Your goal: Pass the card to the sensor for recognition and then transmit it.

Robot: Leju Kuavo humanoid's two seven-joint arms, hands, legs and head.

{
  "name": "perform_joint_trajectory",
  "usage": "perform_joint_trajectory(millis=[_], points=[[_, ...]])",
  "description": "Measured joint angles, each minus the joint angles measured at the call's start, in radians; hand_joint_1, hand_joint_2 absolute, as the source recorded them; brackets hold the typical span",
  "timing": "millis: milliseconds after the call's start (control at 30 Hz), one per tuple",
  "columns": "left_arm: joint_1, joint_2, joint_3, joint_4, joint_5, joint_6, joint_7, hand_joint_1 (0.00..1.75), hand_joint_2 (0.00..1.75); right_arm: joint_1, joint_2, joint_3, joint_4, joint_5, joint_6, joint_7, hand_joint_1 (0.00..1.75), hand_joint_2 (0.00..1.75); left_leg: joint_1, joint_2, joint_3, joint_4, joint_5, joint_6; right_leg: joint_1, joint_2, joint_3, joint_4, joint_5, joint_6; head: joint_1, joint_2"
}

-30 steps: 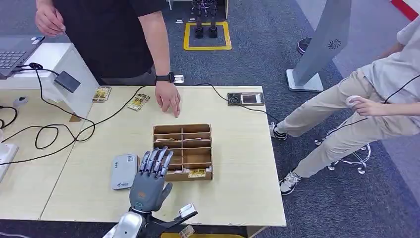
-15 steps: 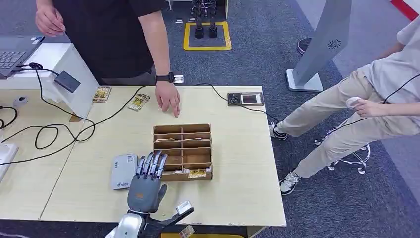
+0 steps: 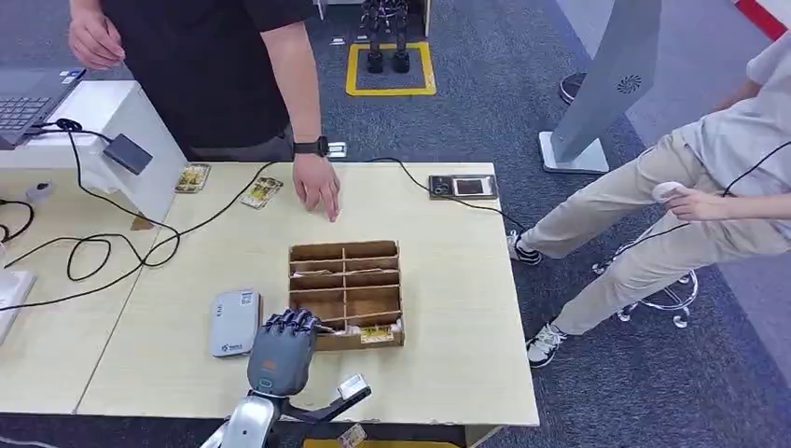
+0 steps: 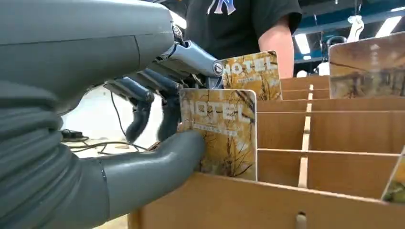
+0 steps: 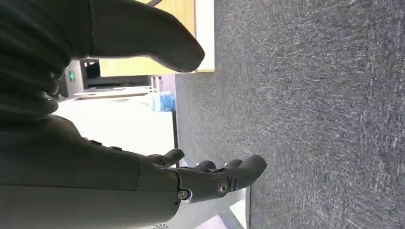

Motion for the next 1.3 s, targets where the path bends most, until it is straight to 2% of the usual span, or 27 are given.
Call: perform_joint_trajectory(millis=[167,667,967,1033,1100,1133,1167,1233,1267,1300], points=[[0.018,-0.019,0.043,-0.013,0.0,0.001,-0.034,1.75,1.75,0.0,0.0,0.0,0.0,-0.001,-0.002,-0.003,0.0,1.75,0.0,0.0,0.0,0.0,0.0,0.0,0.0,0.0,0.0,0.0,0.0,0.0,0.0,0.0],[0.031,-0.034,0.077,-0.021,0.0,0.001,-0.04,1.75,1.75,0.0,0.0,0.0,0.0,-0.002,-0.003,-0.003,0.0,1.75,0.0,0.0,0.0,0.0,0.0,0.0,0.0,0.0,0.0,0.0,0.0,0.0,0.0,0.0],[0.052,-0.043,0.103,-0.044,0.0,0.001,-0.094,1.75,1.75,0.0,0.0,0.0,0.0,0.0,-0.003,-0.003,0.0,1.75,0.0,0.0,0.0,0.0,0.0,0.0,0.0,0.0,0.0,0.0,0.0,0.0,0.0,0.0],[0.057,-0.046,0.119,-0.051,0.003,0.001,-0.124,1.75,1.75,0.0,0.0,0.001,0.0,0.0,-0.003,-0.003,0.0,1.75,0.0,0.0,0.0,0.0,0.0,0.0,0.0,0.0,0.0,0.0,0.0,0.0,0.0,0.0],[0.068,-0.062,0.154,-0.066,0.01,0.001,-0.195,1.75,1.75,0.0,0.0,0.002,0.0,-0.001,-0.004,-0.001,0.0,1.75,0.0,0.0,0.0,0.0,0.0,0.0,0.0,0.0,0.0,0.0,0.0,0.0,0.0,0.0],[0.074,-0.078,0.187,-0.072,0.025,0.001,-0.268,1.75,1.75,0.001,0.0,0.002,0.0,-0.001,-0.005,0.0,0.0,1.75,0.0,0.0,0.0,0.0,0.0,0.0,0.0,0.0,-0.001,0.0,0.0,0.0,0.0,0.0],[0.079,-0.1,0.226,-0.077,0.067,0.001,-0.367,1.75,1.75,0.001,0.0,0.003,0.0,-0.002,-0.005,0.003,0.0,1.75,0.0,0.0,0.0,0.0,0.0,0.0,0.0,0.0,-0.001,0.0,0.0,0.0,0.0,0.0],[0.079,-0.181,0.345,-0.074,0.221,0.001,-0.613,1.75,1.75,0.001,0.002,0.007,0.0,-0.004,-0.005,0.01,0.0,1.75,0.0,-0.001,-0.001,0.0,0.001,0.001,0.0,0.0,-0.002,0.0,0.0,0.0,0.0,0.0],[0.071,-0.212,0.4,-0.066,0.312,0.0,-0.695,1.75,1.75,0.001,0.005,0.009,0.0,-0.006,-0.006,0.011,0.0,1.75,0.0,-0.001,-0.001,0.0,0.001,0.001,0.0,0.0,-0.001,0.0,0.0,0.0,0.0,0.0],[0.064,-0.238,0.427,-0.054,0.406,0.0,-0.723,1.75,1.75,0.0,0.008,0.009,0.001,-0.009,-0.006,0.012,0.0,1.75,0.0,-0.001,-0.001,0.0,0.0,0.001,0.0,0.0,-0.001,0.0,0.001,0.001,0.0,0.0]])
